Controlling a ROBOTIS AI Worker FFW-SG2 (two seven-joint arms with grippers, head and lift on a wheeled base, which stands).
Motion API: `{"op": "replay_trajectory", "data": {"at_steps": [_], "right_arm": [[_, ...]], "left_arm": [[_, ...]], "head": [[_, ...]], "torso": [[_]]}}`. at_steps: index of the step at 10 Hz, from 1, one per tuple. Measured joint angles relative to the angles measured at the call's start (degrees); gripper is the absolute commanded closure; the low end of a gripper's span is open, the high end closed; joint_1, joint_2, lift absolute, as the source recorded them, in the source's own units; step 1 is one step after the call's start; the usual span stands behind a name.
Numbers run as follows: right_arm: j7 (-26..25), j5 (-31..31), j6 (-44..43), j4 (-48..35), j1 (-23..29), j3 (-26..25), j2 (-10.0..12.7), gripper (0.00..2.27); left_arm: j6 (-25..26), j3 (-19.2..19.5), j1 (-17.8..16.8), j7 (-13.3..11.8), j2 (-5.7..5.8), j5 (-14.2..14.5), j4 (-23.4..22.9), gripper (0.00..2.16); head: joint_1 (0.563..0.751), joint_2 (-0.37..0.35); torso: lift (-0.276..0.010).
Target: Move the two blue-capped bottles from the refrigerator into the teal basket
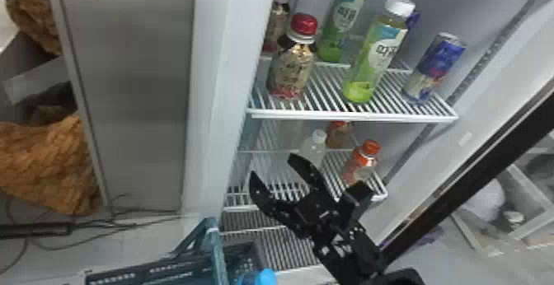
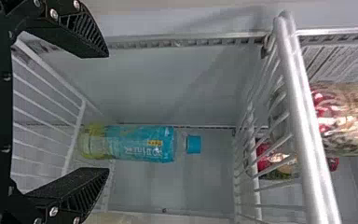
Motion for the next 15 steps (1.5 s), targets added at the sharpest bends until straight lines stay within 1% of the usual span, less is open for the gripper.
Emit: {"op": "replay_trajectory", "data": {"at_steps": [3,7,12,15], "right_arm": [[-1.8,1.6,-2.6,8.4,-7.3,2.1,0.4,0.15],[-4.3,2.5,-5.0,17.4,-14.5,4.5,0.4,0.13],[-7.4,2.7,-7.9,25.2,-20.4,7.1,0.2,0.11],[-9.0,2.3,-8.8,28.1,-23.9,8.7,0.2,0.10]], "left_arm": [[0.0,-0.2,-0.2,0.0,0.11,0.0,0.0,1.16],[0.0,-0.6,-0.7,0.1,0.39,0.0,0.0,1.16],[0.0,-0.8,-0.7,0.1,0.53,0.0,0.0,1.16],[0.0,-0.8,-0.8,0.1,0.57,0.0,0.0,1.16]], "head": [[0.695,-0.350],[0.695,-0.350],[0.695,-0.344],[0.695,-0.335]], "torso": [[-0.166],[-0.166],[-0.166],[-0.166]]}}
